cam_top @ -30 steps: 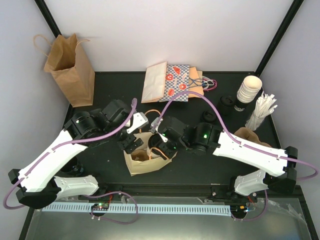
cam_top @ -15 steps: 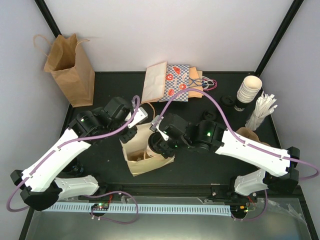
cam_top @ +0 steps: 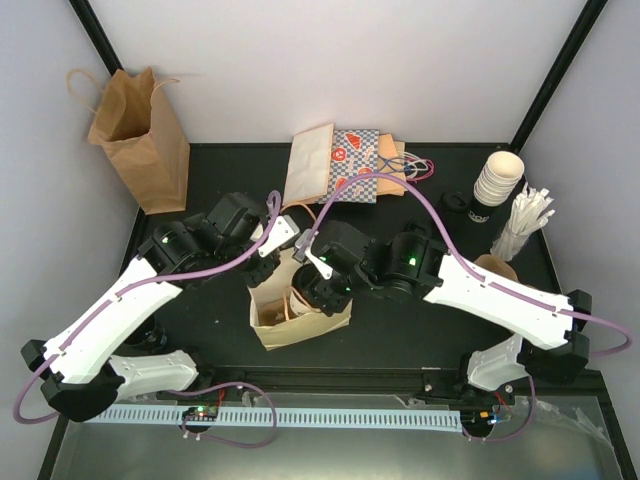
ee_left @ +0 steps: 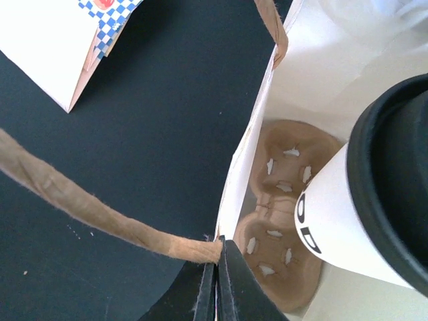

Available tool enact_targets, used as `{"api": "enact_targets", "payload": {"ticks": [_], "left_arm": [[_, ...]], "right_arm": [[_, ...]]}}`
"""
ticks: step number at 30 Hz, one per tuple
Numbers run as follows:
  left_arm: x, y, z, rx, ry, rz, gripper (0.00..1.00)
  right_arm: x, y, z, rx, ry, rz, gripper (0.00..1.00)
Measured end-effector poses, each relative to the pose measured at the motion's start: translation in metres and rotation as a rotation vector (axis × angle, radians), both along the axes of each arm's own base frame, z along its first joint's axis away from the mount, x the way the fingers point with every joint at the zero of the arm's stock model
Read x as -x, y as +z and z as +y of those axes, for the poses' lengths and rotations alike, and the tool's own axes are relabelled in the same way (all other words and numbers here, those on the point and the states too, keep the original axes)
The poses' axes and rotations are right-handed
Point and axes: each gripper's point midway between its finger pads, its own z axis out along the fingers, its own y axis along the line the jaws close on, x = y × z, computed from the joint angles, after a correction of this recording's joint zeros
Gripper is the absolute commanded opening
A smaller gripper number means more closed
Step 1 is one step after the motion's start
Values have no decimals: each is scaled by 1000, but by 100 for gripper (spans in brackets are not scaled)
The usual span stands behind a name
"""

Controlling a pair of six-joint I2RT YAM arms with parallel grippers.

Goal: Pack the takeout coffee

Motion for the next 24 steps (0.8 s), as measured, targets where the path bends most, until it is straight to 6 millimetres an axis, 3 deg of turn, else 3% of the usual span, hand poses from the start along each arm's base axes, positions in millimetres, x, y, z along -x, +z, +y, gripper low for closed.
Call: {"api": "enact_targets", "payload": {"ticks": [17, 24], "left_arm": [[8, 12, 0, 100, -26, -64, 2], [2, 20, -5, 89, -73, -122, 2]], "right_arm": [[-4, -35, 8, 120, 201, -132, 61], [7, -25, 14, 96, 258, -202, 60]]}}
